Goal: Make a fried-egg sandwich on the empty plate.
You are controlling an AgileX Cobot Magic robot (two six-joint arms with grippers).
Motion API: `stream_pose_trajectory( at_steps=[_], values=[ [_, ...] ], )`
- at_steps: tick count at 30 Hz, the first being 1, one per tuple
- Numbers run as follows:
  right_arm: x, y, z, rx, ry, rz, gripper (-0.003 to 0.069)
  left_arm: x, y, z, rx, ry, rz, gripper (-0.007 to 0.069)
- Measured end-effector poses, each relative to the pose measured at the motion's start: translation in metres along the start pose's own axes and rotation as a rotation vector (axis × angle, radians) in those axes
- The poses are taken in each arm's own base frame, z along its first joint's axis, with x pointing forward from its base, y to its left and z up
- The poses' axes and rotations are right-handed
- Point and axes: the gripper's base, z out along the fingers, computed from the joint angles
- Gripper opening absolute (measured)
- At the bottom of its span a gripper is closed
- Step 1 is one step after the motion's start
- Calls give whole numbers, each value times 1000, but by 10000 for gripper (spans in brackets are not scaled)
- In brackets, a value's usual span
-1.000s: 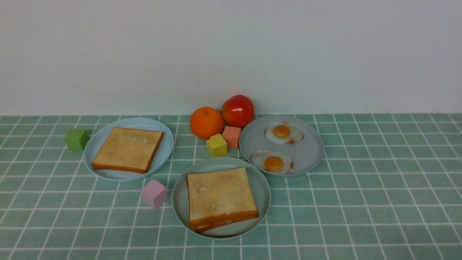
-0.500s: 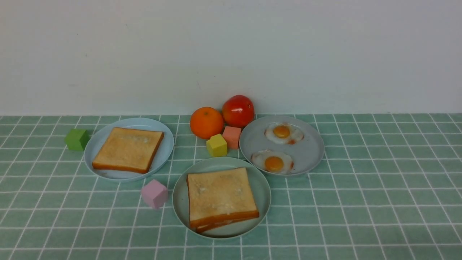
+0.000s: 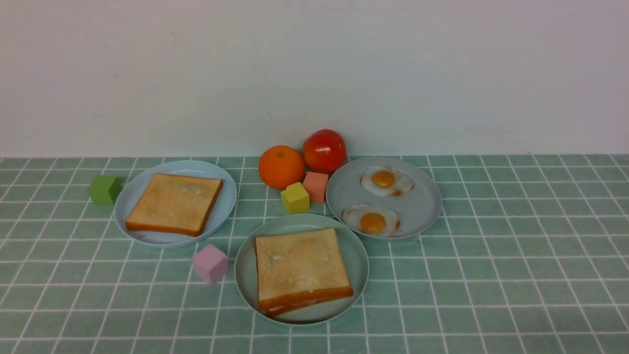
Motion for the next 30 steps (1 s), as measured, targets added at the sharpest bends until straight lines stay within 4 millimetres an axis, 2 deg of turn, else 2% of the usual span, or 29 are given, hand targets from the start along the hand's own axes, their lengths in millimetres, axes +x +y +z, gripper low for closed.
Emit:
stream_pose_trajectory(
  at_steps=[7,11,14,19,23,30],
  values=[
    [0,0,0,0,0,0,1,0,2,1,-27,-34,25,-12],
    [0,0,0,0,0,0,3,-1,12,-1,-183,-100,48,-13],
    [0,0,0,0,0,1,4,2,23,-8,-385,-134,55,-13],
    [0,0,0,0,0,1,8,28,38,-13,-621,-96,-40,-13],
    [0,0,0,0,0,1,13,53,45,-16,-732,57,-214,-13],
    [0,0,0,0,0,1,18,57,45,-17,-744,79,-256,-13]
  ],
)
